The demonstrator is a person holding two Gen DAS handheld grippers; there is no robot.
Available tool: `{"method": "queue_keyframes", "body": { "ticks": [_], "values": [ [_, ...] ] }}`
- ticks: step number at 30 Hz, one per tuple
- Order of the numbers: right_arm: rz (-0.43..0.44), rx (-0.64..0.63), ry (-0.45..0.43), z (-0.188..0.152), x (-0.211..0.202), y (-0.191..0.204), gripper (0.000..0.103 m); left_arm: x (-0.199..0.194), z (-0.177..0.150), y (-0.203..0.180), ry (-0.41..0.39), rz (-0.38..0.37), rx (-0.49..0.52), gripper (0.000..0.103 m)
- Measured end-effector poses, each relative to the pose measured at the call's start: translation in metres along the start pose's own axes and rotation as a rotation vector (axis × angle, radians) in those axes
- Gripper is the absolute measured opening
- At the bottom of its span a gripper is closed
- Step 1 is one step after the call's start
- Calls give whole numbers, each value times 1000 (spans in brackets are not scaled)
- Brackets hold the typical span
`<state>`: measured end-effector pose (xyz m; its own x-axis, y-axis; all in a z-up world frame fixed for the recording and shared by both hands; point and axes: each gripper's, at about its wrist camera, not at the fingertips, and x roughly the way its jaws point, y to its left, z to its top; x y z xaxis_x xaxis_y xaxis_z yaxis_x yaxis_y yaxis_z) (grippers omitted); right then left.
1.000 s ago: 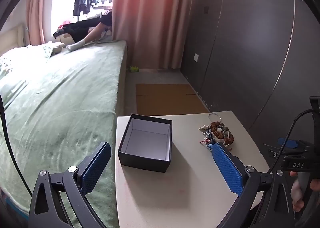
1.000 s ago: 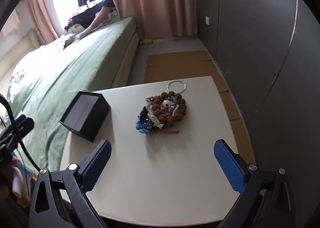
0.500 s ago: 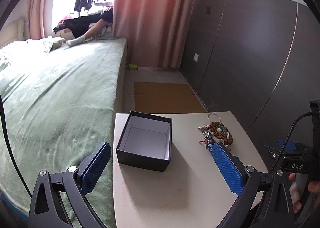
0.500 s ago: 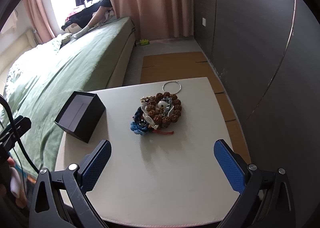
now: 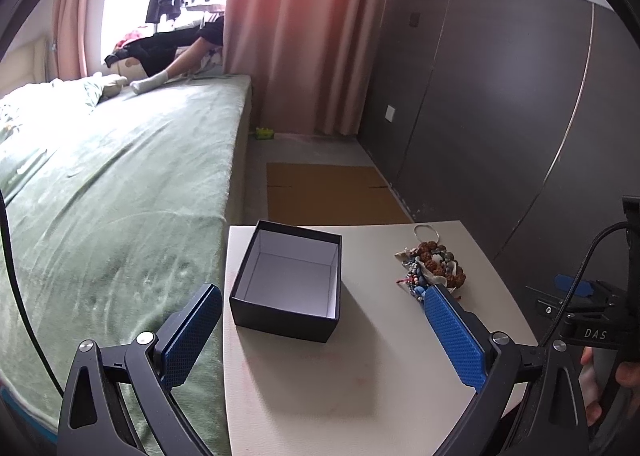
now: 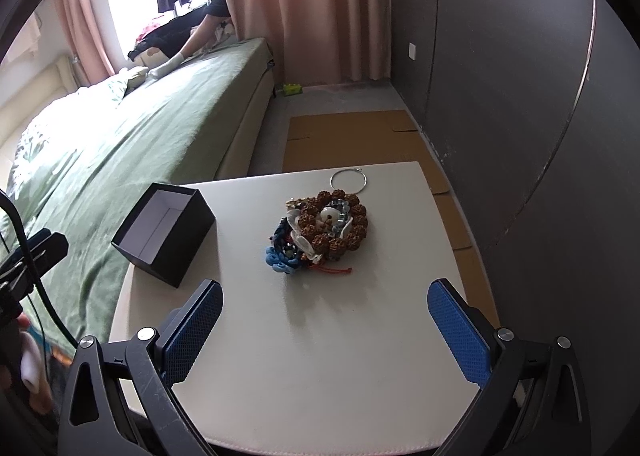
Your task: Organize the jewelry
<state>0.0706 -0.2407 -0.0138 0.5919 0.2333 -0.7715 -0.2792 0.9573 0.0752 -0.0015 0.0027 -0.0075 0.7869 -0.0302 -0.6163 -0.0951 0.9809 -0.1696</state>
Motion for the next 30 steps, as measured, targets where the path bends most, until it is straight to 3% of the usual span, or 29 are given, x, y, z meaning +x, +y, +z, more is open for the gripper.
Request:
{"method": "queue_keyframes", "body": {
  "ticks": [30],
  "values": [
    [16,22,-23,0,-4,-7,103,2,0,-5,3,1,12,101]
  ]
}}
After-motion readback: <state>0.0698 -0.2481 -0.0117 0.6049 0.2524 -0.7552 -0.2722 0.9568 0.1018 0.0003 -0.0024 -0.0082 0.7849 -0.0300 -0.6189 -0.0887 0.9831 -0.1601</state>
